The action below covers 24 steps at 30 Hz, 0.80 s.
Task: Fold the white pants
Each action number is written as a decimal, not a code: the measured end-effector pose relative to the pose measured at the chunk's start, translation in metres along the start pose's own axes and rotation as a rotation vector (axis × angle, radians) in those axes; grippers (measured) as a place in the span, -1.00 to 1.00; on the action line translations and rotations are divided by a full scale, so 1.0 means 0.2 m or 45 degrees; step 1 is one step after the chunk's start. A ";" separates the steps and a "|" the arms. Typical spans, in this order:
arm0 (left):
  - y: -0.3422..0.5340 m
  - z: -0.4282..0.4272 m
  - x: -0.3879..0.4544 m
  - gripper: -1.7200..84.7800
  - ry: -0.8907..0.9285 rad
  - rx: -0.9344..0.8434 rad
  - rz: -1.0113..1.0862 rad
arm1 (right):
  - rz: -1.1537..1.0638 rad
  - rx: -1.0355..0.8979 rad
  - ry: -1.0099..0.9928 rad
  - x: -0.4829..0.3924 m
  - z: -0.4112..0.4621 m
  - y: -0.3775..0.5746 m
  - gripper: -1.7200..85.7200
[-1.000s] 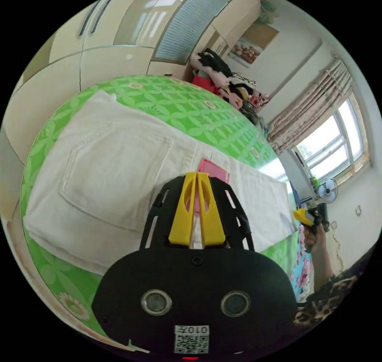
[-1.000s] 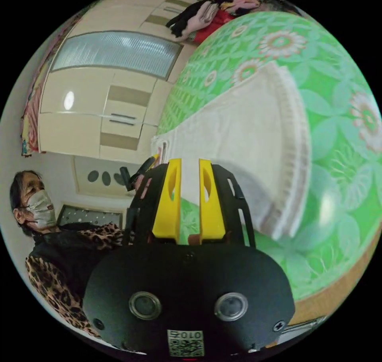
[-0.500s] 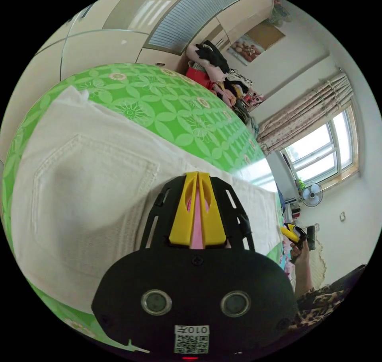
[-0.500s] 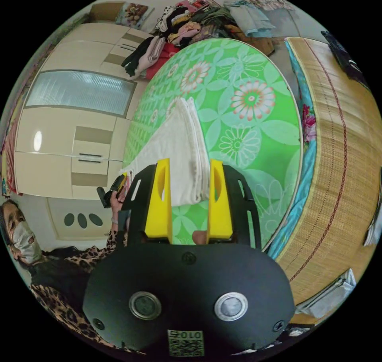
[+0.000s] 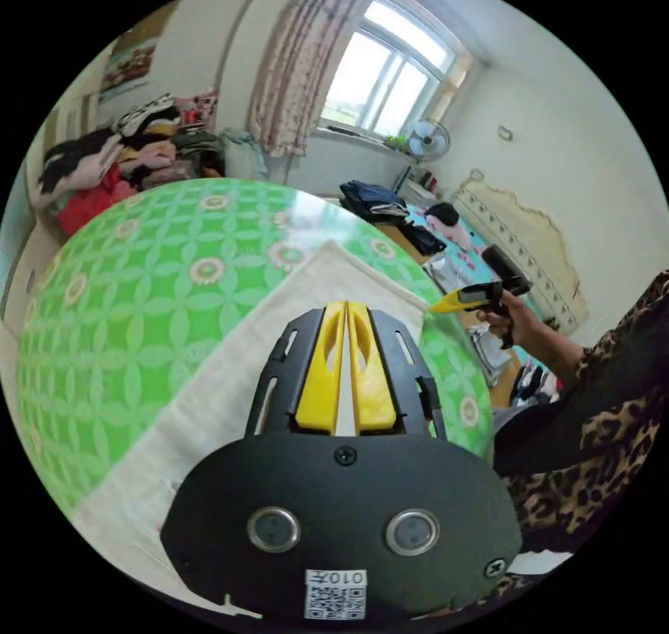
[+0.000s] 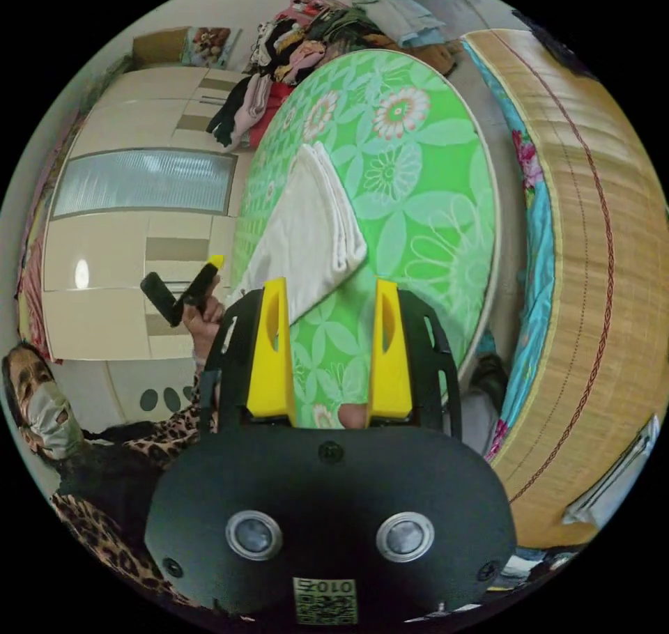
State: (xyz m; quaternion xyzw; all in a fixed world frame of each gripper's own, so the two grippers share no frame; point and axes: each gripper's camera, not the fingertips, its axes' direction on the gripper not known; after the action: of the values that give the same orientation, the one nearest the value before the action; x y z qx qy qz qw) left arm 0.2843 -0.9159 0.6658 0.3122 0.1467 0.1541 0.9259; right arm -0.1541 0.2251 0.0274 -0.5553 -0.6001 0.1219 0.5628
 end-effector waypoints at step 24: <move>-1.06 1.32 -0.21 -0.75 0.478 -0.543 0.458 | -0.260 0.199 0.021 0.00 0.18 0.26 -0.68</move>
State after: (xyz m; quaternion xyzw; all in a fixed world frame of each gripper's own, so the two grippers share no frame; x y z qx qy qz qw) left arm 0.3842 -1.2331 0.7414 0.0985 0.2218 0.3972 0.8851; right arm -0.1550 0.2597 -0.0257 -0.4467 -0.6375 0.1057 0.6188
